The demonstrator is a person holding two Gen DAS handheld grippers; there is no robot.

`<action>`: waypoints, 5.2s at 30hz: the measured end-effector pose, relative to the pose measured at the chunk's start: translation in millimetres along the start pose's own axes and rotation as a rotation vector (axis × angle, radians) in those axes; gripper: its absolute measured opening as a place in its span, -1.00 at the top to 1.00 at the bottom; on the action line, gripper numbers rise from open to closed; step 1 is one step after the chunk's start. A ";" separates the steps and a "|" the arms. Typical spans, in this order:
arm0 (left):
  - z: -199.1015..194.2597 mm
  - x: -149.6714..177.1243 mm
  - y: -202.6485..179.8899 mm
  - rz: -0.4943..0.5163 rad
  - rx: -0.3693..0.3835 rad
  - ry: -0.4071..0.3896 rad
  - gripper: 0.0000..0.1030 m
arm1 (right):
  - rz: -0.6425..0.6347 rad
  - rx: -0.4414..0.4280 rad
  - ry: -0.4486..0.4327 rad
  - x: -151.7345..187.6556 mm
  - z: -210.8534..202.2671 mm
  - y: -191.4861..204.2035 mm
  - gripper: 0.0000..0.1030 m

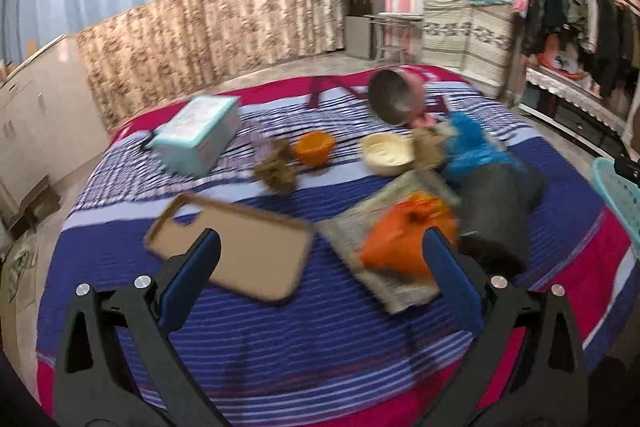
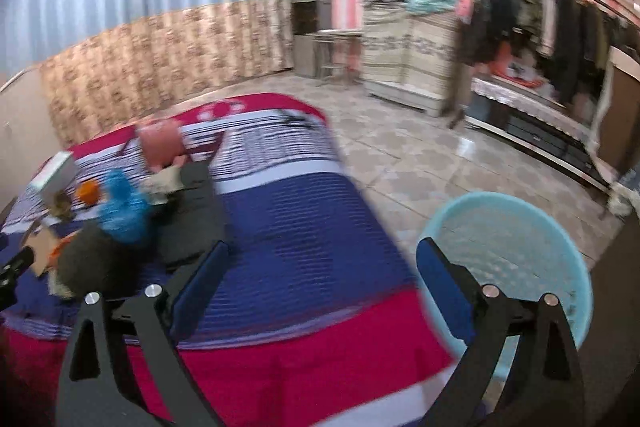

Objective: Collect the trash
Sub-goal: 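Move both tools back to the bed toward the black ribbed cup, then grasp the black ribbed cup with the right tool while the left tool grasps the orange bag, then carry cup and orange bag to the blue basket and release both inside, then move both tools back over the bed toward the blue plastic bag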

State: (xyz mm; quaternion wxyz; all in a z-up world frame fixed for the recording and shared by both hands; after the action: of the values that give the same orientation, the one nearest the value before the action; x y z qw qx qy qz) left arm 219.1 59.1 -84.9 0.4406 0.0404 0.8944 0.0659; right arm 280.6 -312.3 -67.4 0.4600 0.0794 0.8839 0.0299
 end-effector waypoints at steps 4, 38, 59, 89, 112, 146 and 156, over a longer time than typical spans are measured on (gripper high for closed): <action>0.9 11.0 34.5 -0.032 -0.053 0.008 -0.89 | -0.031 -0.105 0.034 10.9 0.5 54.1 -0.81; 3.1 6.4 18.3 0.006 0.019 -0.019 -0.89 | -0.058 -0.354 0.252 51.5 22.2 128.7 -0.35; 26.0 -23.7 -67.7 0.127 0.147 0.010 0.58 | 0.027 -0.167 0.131 6.2 11.2 -7.8 -0.35; -20.4 -134.8 -342.0 0.269 0.520 -0.195 0.98 | 0.264 0.278 0.009 -15.4 -9.9 -245.7 -0.35; 16.6 -125.5 -436.9 0.307 0.546 -0.147 -0.46 | 0.352 0.320 0.036 -5.8 -0.3 -286.7 -0.35; 1.3 -75.9 -123.7 0.097 0.119 -0.131 -0.89 | 0.133 0.193 -0.011 -28.9 22.4 -136.3 -0.77; 20.8 -30.3 1.6 -0.016 -0.049 -0.037 -0.89 | -0.060 0.021 -0.011 -13.8 29.3 -2.1 -0.77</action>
State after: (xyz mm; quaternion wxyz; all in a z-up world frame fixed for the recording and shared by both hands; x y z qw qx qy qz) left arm 254.0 58.5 -73.5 0.4585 0.0236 0.8845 0.0834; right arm 312.1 -317.2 -73.4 0.4645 0.0580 0.8836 0.0065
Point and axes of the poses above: each gripper's, at about its wrist camera, not at the fingertips, and z roughly the way its jaws point, y to its left, x to its underside, the point moved 7 cm from there along z, roughly the way its jaws point, and after that the axes turned 8 degrees about z, right-handed, at the moved point
